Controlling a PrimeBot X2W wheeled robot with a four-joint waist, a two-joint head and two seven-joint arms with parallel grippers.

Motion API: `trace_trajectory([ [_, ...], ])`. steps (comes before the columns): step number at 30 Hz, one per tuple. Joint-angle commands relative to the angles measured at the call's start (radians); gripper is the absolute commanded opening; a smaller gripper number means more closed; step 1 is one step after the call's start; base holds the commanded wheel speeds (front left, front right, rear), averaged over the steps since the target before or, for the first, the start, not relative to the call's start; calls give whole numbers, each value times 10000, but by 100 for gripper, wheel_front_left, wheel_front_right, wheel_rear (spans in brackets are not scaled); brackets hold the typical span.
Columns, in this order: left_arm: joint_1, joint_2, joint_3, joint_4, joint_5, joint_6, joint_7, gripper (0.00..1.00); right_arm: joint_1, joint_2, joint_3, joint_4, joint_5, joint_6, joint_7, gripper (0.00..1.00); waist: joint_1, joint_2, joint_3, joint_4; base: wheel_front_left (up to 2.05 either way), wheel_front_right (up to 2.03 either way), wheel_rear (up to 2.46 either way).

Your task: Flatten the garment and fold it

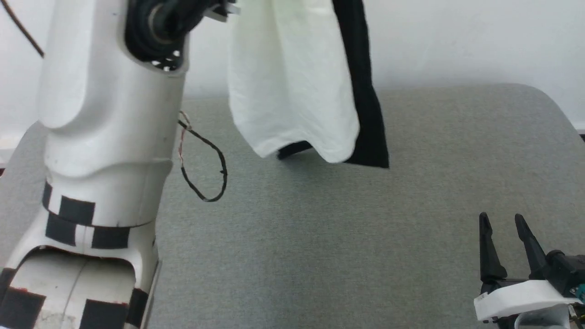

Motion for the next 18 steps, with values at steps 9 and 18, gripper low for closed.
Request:
trace_trajectory([
  [9, 1047, -291, -824, 497, 404, 131, -848, 0, -86, 13, 126, 1, 93, -7, -47, 100, 0, 0, 343, -770, 0, 0, 0],
  [18, 3186, -526, -1236, 1494, -22, 417, -2575, 0, -301, 13, 123, 29, 207, -7, -47, 100, 0, 0, 897, -979, 0, 0, 0],
])
